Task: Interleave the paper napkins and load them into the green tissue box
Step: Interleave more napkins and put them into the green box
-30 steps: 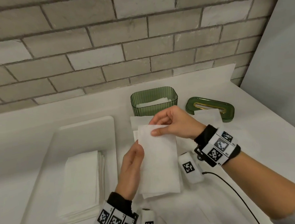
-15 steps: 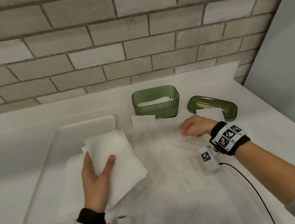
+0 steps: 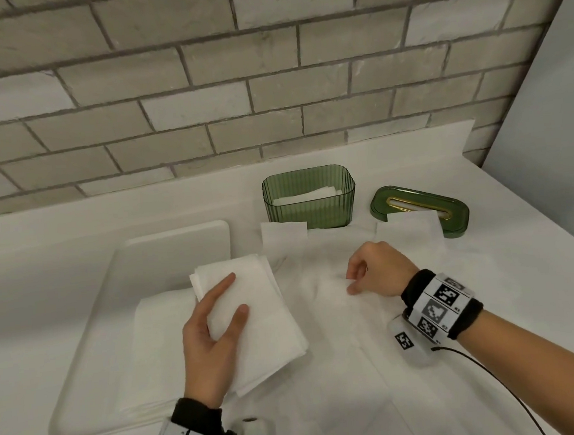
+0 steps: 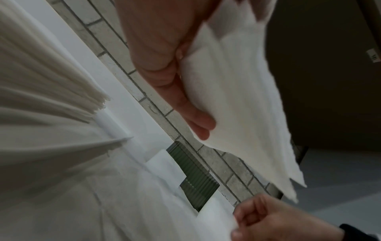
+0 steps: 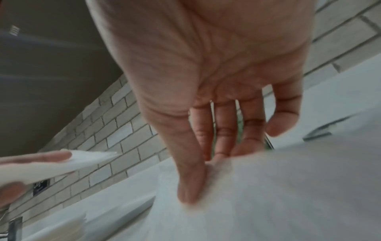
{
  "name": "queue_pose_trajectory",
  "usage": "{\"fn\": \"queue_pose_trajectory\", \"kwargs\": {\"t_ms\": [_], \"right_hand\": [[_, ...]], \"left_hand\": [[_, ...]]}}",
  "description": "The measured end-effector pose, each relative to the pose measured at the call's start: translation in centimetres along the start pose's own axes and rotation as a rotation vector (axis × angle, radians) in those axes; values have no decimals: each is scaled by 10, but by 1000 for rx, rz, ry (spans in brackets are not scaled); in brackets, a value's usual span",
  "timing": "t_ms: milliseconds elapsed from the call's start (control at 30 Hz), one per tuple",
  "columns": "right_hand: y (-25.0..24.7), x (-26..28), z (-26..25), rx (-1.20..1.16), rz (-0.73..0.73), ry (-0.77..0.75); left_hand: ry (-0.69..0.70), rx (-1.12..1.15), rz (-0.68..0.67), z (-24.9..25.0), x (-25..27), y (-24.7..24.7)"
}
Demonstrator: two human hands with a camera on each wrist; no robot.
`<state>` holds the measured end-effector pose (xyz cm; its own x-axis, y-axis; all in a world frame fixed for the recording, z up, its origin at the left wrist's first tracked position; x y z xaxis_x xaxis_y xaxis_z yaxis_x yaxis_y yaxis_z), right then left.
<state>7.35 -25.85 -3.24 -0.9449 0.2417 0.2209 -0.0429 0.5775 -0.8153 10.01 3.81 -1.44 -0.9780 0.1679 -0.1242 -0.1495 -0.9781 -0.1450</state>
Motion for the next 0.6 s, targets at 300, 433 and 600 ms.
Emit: {"fn": "queue_pose_trajectory", "kwargs": {"t_ms": [300, 433, 600], "right_hand": [[-101, 29, -36, -424, 469, -284], [-111, 50, -56, -913, 342, -361], [-79, 56, -72, -1262, 92, -297]], "left_hand": [[-73, 63, -54, -7, -6, 14], [-58, 91, -91, 3, -8, 26], [-24, 204, -101, 29, -6, 45]]}}
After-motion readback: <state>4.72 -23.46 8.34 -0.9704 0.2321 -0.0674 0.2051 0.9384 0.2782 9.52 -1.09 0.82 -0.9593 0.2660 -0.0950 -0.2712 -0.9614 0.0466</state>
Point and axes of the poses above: each hand's wrist, its own x-axis away from the middle knuckle, its own y-axis out of the palm, z = x × y, the point moved 7 cm from there along -x, towards the middle knuckle, and after that the axes turned 4 degrees about -x, right-handed, at the moved point
